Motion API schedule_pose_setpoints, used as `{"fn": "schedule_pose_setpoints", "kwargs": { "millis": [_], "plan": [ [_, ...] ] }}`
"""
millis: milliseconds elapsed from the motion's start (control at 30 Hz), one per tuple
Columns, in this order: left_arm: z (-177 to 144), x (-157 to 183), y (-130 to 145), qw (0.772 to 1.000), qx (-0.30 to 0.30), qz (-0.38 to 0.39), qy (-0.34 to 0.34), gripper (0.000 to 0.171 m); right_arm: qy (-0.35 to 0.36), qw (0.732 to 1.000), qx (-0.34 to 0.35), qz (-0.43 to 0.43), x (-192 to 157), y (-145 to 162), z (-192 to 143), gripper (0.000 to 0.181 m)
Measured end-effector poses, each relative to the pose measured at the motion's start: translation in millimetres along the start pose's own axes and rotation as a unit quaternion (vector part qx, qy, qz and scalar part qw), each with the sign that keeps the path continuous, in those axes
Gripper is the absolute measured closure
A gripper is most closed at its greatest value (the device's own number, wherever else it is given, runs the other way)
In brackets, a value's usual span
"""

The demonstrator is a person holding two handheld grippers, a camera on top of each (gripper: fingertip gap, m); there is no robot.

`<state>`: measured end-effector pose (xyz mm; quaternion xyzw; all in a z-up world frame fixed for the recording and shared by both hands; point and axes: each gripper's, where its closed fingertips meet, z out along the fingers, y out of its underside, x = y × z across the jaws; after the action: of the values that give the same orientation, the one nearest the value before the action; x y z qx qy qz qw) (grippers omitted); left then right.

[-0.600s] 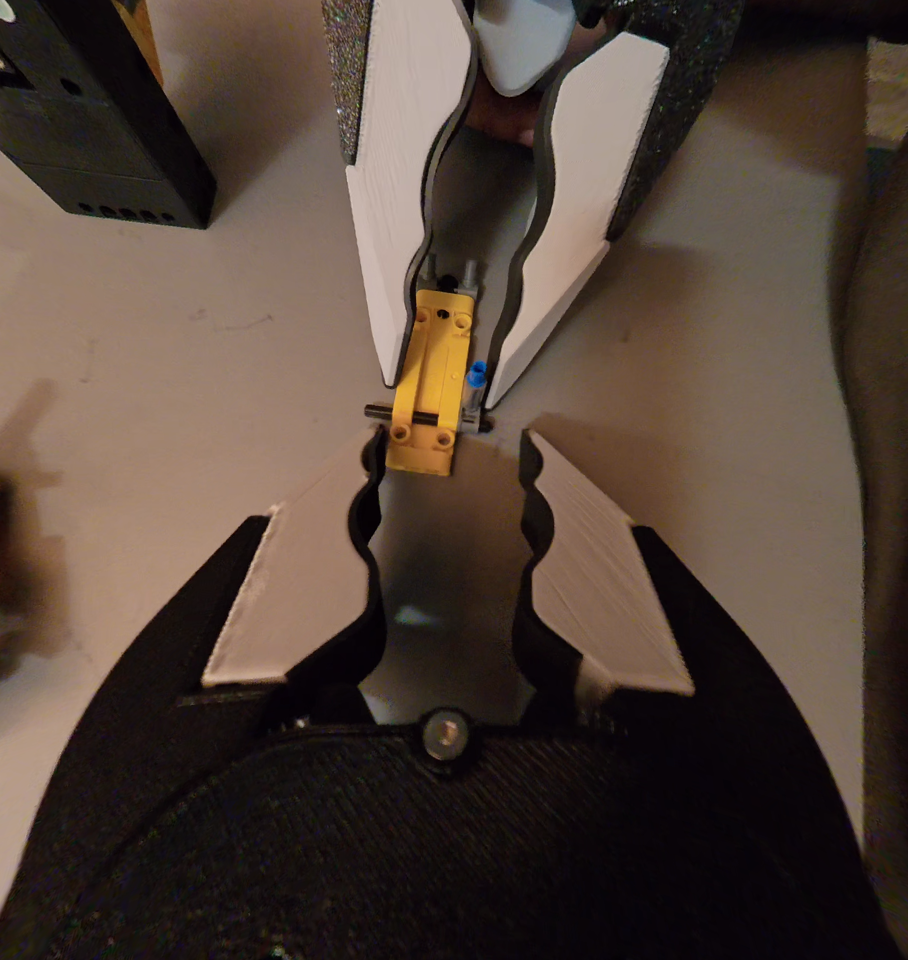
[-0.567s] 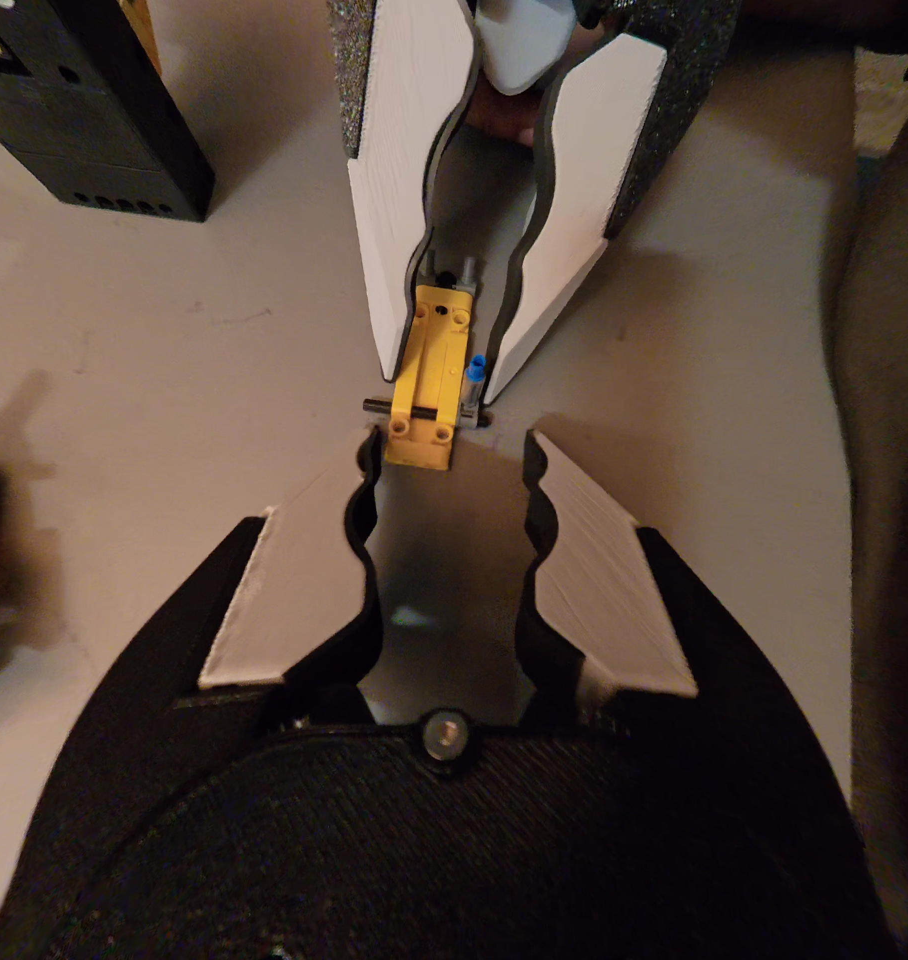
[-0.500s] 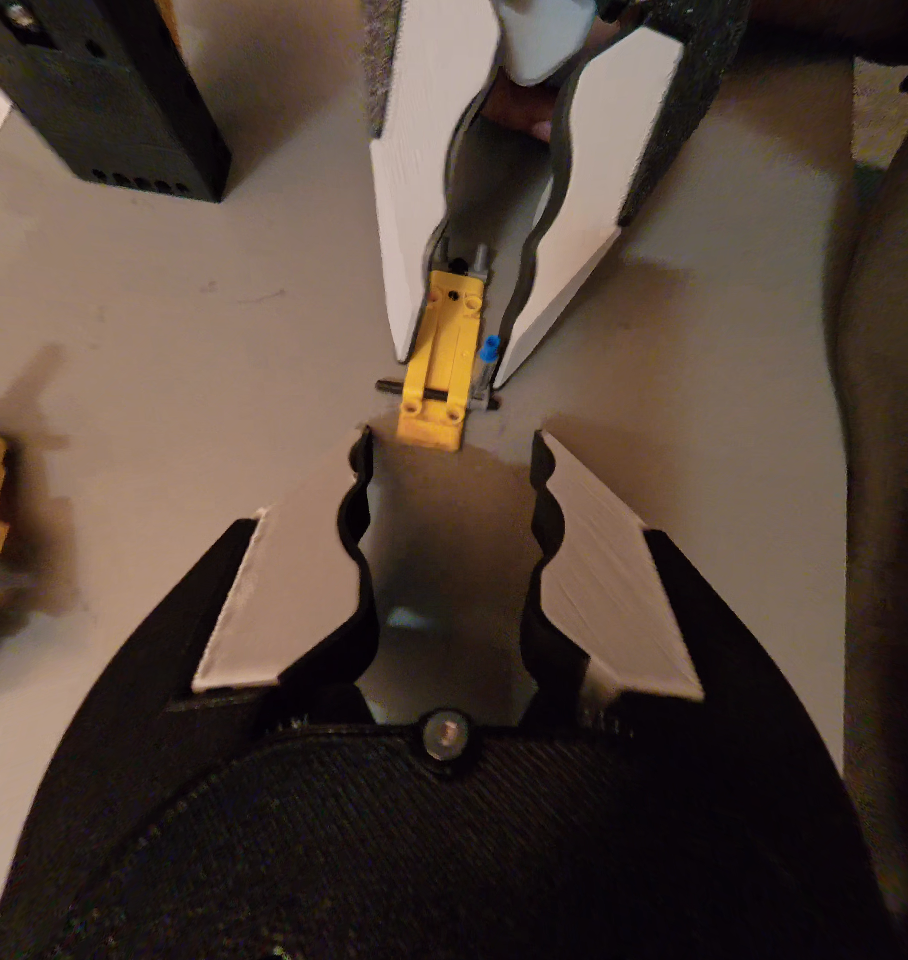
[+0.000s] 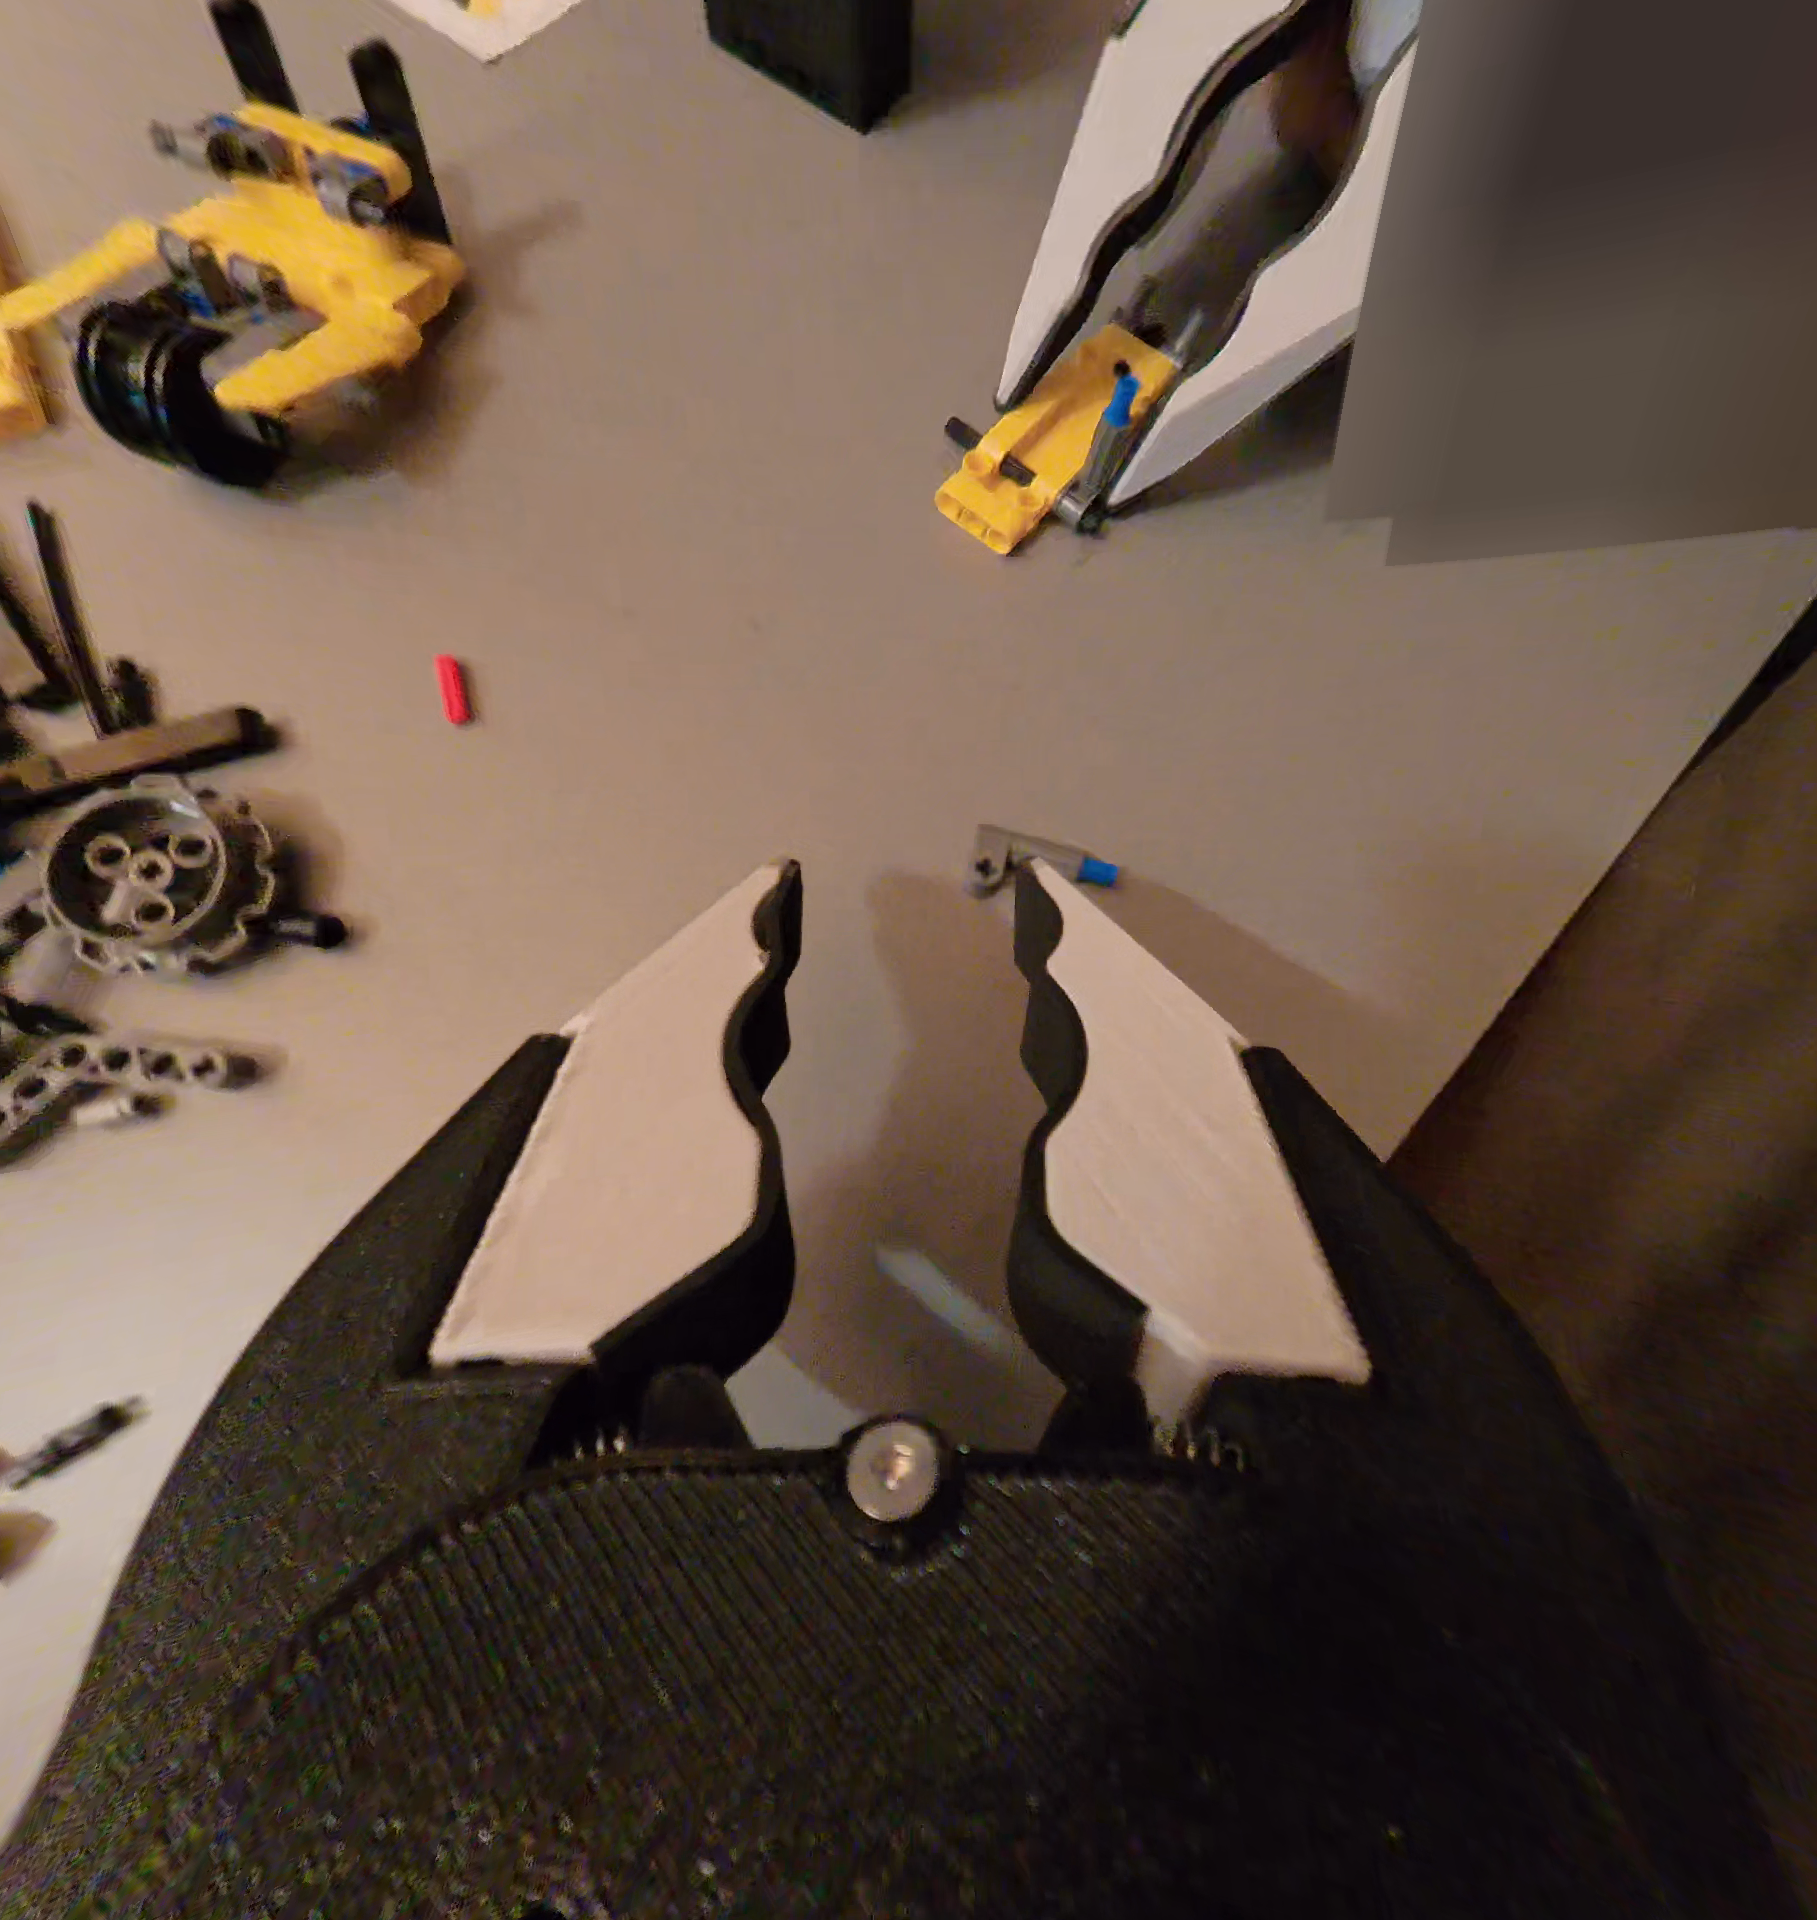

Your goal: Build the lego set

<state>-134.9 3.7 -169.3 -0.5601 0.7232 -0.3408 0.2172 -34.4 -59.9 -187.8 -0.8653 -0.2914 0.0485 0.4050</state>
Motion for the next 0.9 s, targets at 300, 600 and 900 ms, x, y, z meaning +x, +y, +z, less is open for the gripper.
{"fn": "schedule_pose_setpoints", "kwargs": {
  "millis": [300, 600, 900],
  "plan": [
    [7.9, 23.6, 8.3, 0.999, 0.021, -0.033, 0.001, 0.131, 0.021, 1.000, -0.003, 0.000, -2.4, 0.8, -1.6, 0.150],
    [0.9, 20.5, 10.2, 0.996, 0.048, -0.080, 0.002, 0.132, 0.059, 0.998, 0.000, -0.036, -0.5, -1.2, -3.5, 0.149],
    [4.1, 17.2, 12.4, 0.991, 0.064, -0.110, 0.037, 0.133, 0.055, 0.998, 0.004, -0.013, 3.5, -1.1, -5.1, 0.131]
  ]
}}
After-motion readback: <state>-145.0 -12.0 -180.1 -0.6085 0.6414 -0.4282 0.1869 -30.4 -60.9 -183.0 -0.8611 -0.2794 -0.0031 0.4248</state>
